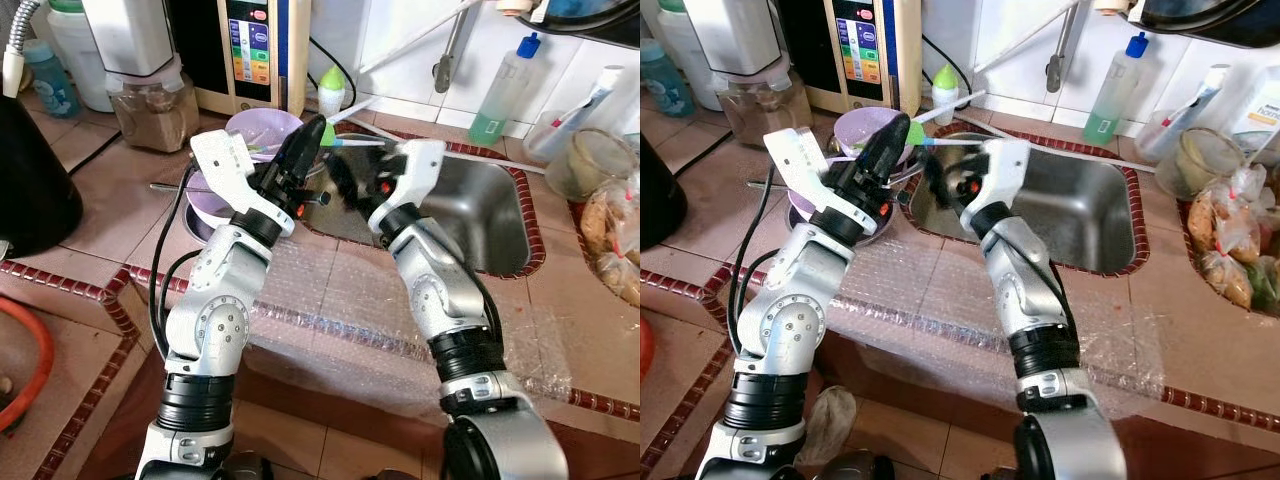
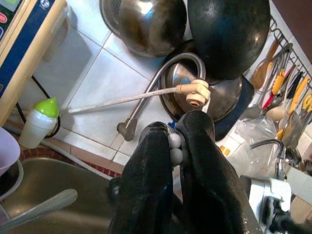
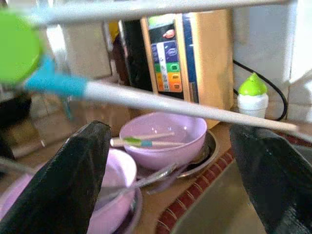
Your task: Kitchen organization
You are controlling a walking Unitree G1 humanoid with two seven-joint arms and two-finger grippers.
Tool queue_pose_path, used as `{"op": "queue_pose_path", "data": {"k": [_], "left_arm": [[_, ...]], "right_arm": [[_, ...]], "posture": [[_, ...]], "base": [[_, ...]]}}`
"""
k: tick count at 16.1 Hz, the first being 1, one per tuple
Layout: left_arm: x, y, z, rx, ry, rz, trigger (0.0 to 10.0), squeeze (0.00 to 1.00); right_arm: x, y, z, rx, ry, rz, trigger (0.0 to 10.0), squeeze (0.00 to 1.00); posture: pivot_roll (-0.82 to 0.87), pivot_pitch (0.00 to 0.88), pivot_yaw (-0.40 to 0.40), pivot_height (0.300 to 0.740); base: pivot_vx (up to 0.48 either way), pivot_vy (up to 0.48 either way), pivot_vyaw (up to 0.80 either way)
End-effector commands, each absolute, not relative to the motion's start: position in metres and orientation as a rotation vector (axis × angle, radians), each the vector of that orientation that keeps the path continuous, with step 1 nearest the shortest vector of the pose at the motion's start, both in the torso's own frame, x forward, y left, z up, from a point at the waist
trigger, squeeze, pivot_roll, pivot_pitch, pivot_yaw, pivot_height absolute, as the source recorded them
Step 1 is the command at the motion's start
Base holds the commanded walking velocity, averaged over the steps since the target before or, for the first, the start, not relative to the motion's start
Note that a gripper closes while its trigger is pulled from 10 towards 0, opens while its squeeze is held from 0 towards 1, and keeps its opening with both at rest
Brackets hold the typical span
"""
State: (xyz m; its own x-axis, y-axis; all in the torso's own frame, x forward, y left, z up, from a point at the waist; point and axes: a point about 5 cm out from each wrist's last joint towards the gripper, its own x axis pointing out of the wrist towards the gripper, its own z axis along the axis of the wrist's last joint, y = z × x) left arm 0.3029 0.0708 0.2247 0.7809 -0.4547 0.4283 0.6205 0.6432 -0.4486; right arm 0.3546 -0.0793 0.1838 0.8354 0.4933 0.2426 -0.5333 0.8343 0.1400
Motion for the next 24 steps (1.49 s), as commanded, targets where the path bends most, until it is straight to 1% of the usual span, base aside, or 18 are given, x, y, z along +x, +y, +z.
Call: {"op": "queue_pose_path", "data": {"k": [1,2,3,4,6,8,9,10,11,13,14,16,17,20,21,22,24], "left_arm": [[0.300,0.066,0.227,-0.614,-0.286,-0.650,0.0,0.00],[0.300,0.066,0.227,-0.613,-0.285,-0.651,0.0,0.00],[0.300,0.066,0.227,-0.614,-0.283,-0.652,0.0,0.00],[0.300,0.065,0.226,-0.611,-0.281,-0.653,0.0,0.00],[0.299,0.064,0.224,-0.607,-0.267,-0.659,0.0,0.00],[0.300,0.065,0.223,-0.595,-0.269,-0.643,0.0,0.00],[0.302,0.069,0.223,-0.583,-0.278,-0.607,0.0,0.00],[0.303,0.070,0.223,-0.583,-0.281,-0.598,0.0,0.00],[0.308,0.079,0.226,-0.569,-0.307,-0.533,0.0,0.00],[0.310,0.084,0.227,-0.561,-0.319,-0.500,0.0,0.00],[0.311,0.086,0.226,-0.555,-0.320,-0.490,0.0,0.00],[0.312,0.087,0.226,-0.550,-0.320,-0.478,0.0,0.00],[0.312,0.087,0.225,-0.549,-0.321,-0.476,0.0,0.00],[0.311,0.082,0.224,-0.554,-0.313,-0.492,0.0,0.00],[0.310,0.077,0.223,-0.557,-0.299,-0.521,0.0,0.00],[0.309,0.074,0.223,-0.555,-0.294,-0.537,0.0,0.00],[0.305,0.068,0.223,-0.558,-0.284,-0.572,0.0,0.00]], "right_arm": [[0.357,-0.076,0.190,0.118,-0.239,0.580,10.0,0.00],[0.360,-0.077,0.188,0.055,-0.240,0.578,5.5,0.00],[0.362,-0.078,0.187,0.023,-0.239,0.579,0.0,0.00],[0.363,-0.078,0.187,-0.008,-0.249,0.576,0.0,0.00],[0.366,-0.076,0.192,-0.144,-0.307,0.580,0.0,0.00],[0.368,-0.076,0.196,-0.175,-0.342,0.574,0.0,0.00],[0.367,-0.074,0.195,-0.182,-0.340,0.601,2.3,0.00],[0.367,-0.073,0.194,-0.185,-0.338,0.613,2.3,0.00],[0.363,-0.073,0.186,-0.205,-0.303,0.677,10.0,0.00],[0.358,-0.081,0.172,-0.267,-0.261,0.711,10.0,0.00],[0.354,-0.089,0.169,-0.232,-0.266,0.706,10.0,0.00],[0.347,-0.099,0.169,-0.258,-0.292,0.706,10.0,0.00],[0.346,-0.105,0.170,-0.282,-0.307,0.683,10.0,1.00],[0.346,-0.117,0.174,-0.348,-0.354,0.612,10.0,1.00],[0.346,-0.117,0.181,-0.389,-0.406,0.576,10.0,0.23],[0.346,-0.114,0.183,-0.398,-0.425,0.578,10.0,0.00],[0.347,-0.103,0.181,-0.419,-0.421,0.615,10.0,0.00]], "posture": [[0.01,0.000,-0.018,0.740],[0.01,0.000,-0.018,0.740],[0.01,0.000,-0.019,0.740],[0.01,0.000,-0.019,0.740],[0.01,0.000,-0.018,0.740],[0.02,0.000,-0.021,0.740],[0.02,0.000,-0.022,0.740],[0.02,0.000,-0.023,0.740],[0.02,0.000,-0.024,0.740],[0.02,0.000,-0.023,0.740],[0.02,0.000,-0.023,0.740],[0.02,0.000,-0.021,0.740],[0.01,0.000,-0.019,0.740],[0.01,0.000,-0.016,0.740],[0.00,0.000,-0.015,0.740],[0.01,0.000,-0.014,0.740],[0.01,0.000,-0.017,0.740]], "base": [[0.000,0.000,0.00],[0.000,0.000,0.00],[0.000,0.000,0.00],[0.000,0.000,0.00],[0.000,0.000,0.00],[0.000,0.000,0.00],[0.000,0.000,0.00],[0.000,0.000,0.00],[0.000,0.000,0.00],[0.000,0.000,0.00],[0.000,0.000,0.00],[0.000,0.000,0.00],[0.000,0.000,0.00],[0.000,0.000,0.00],[0.000,0.000,0.00],[0.000,0.000,0.00],[0.000,0.000,0.00]]}}
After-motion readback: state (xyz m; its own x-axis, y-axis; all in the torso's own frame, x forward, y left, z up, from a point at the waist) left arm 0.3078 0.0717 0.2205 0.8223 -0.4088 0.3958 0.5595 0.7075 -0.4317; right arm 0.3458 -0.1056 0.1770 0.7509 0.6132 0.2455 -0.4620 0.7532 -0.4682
